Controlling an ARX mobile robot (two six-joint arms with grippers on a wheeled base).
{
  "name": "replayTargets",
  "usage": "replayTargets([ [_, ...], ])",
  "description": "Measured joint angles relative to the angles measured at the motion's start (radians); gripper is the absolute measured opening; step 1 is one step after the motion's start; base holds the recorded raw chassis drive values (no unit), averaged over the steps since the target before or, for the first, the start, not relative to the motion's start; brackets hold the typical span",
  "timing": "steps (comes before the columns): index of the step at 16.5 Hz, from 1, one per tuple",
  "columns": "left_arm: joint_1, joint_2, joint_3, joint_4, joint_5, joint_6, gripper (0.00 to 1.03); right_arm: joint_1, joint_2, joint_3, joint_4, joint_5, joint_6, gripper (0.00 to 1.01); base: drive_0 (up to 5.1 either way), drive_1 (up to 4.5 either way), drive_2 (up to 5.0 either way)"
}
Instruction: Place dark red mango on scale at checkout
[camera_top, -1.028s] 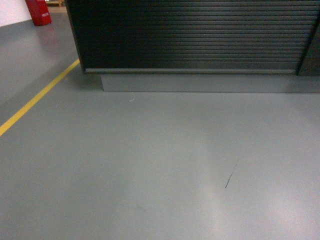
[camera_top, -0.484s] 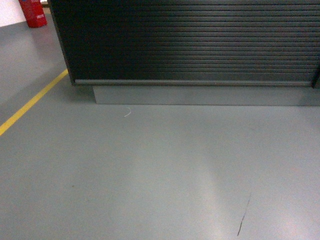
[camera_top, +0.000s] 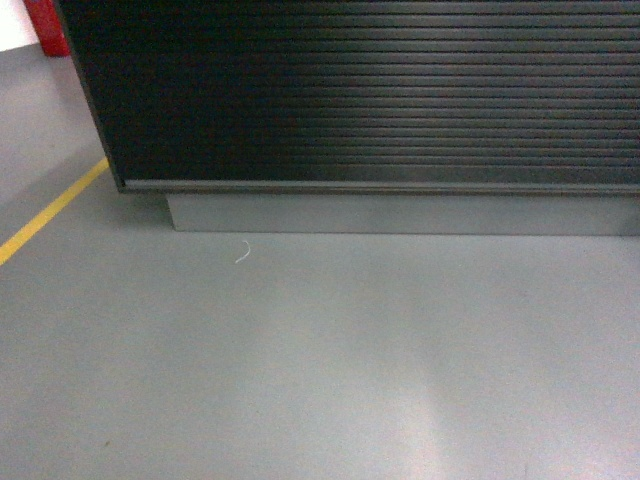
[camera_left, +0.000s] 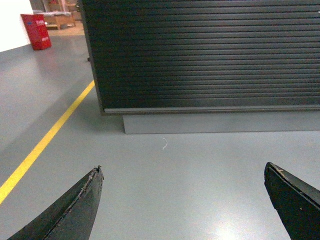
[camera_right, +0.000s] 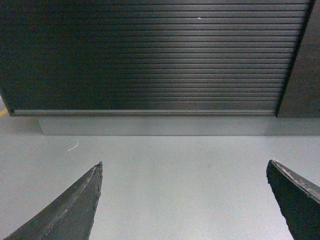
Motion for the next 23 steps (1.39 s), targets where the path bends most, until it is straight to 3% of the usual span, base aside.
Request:
replayTargets([
  [23, 0.000, 0.000, 0.000, 0.002, -0.001, 0.000, 0.98, 0.000, 0.000, 0.000, 0.004, 0.001, 0.000, 0.98, 0.0, 4.32, -4.3],
])
